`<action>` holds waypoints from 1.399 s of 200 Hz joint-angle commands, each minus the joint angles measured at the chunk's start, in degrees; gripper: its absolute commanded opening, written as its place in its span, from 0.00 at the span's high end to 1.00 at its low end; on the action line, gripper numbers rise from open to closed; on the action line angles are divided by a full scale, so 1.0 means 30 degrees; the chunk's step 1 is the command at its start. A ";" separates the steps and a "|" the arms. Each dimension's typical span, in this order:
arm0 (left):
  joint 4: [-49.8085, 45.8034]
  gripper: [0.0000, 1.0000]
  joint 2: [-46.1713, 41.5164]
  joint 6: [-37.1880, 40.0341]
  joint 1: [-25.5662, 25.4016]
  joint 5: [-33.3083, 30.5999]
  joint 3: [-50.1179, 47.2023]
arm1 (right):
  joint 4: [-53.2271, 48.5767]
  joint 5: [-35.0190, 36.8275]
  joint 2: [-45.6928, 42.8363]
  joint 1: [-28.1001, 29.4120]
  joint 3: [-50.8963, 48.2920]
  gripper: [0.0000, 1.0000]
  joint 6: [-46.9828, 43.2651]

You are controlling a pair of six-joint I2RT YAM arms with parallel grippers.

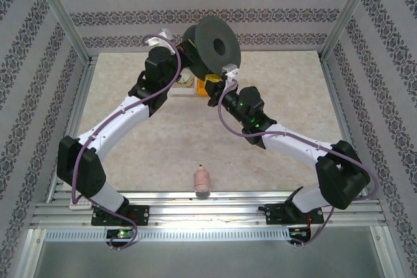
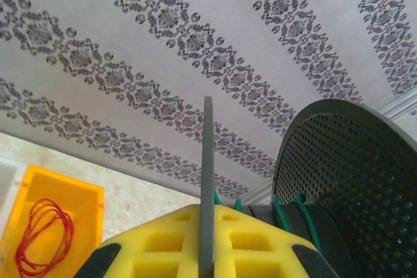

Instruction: Wrap the cables

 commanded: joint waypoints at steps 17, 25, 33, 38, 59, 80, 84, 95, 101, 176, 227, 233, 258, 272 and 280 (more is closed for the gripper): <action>0.0140 1.00 0.0604 0.2407 -0.1592 -0.0778 0.1007 | 0.3220 -0.3375 0.0032 0.0614 0.1397 1.00 0.1896; 0.0048 1.00 0.0646 0.2673 -0.1718 -0.1028 0.0950 | 0.3433 -0.3375 -0.0047 0.0604 0.1488 1.00 0.2057; 0.0019 1.00 0.0704 0.2939 -0.1811 -0.1237 0.0921 | 0.3617 -0.3343 -0.0104 0.0588 0.1535 1.00 0.2209; -0.0008 1.00 0.0741 0.3080 -0.1887 -0.1332 0.0910 | 0.3828 -0.3289 -0.0145 0.0596 0.1524 1.00 0.2377; 0.0035 1.00 0.0837 0.3212 -0.1965 -0.1497 0.0762 | 0.4595 -0.3289 -0.0402 0.0550 0.1399 1.00 0.2851; 0.0229 1.00 0.0815 0.3238 -0.1987 -0.1492 0.0574 | 0.5242 -0.3343 -0.0754 0.0413 0.1108 1.00 0.3353; 0.0283 1.00 0.0781 0.3236 -0.1973 -0.1476 0.0530 | 0.5360 -0.3367 -0.0847 0.0370 0.1030 1.00 0.3413; 0.0447 1.00 0.0724 0.3257 -0.1968 -0.1440 0.0426 | 0.5559 -0.3367 -0.1077 0.0299 0.0866 1.00 0.3572; 0.0482 1.00 0.0694 0.3259 -0.1973 -0.1438 0.0420 | 0.5538 -0.3375 -0.1213 0.0281 0.0792 1.00 0.3566; 0.0746 1.00 0.0834 0.2789 -0.1994 -0.1557 0.0130 | 0.8008 -0.3550 -0.1501 0.0302 0.0270 1.00 0.4858; 0.0640 1.00 0.0939 0.2816 -0.2053 -0.1529 0.0069 | 0.9572 -0.4191 -0.0897 0.0335 0.0682 1.00 0.6021; 0.0643 1.00 0.0954 0.2834 -0.2078 -0.1499 0.0067 | 0.9523 -0.4179 -0.0882 0.0325 0.0716 1.00 0.5995; 0.0607 1.00 0.1012 0.3011 -0.2276 -0.1498 0.0156 | 0.9653 -0.3777 -0.0783 0.0318 0.0631 1.00 0.6100; 0.0566 1.00 0.1082 0.3196 -0.2396 -0.1600 0.0145 | 0.9958 -0.3373 -0.0701 0.0326 0.0629 1.00 0.6385; 0.0518 1.00 0.1101 0.3310 -0.2493 -0.1686 0.0150 | 1.0233 -0.2944 -0.0622 0.0317 0.0614 1.00 0.6689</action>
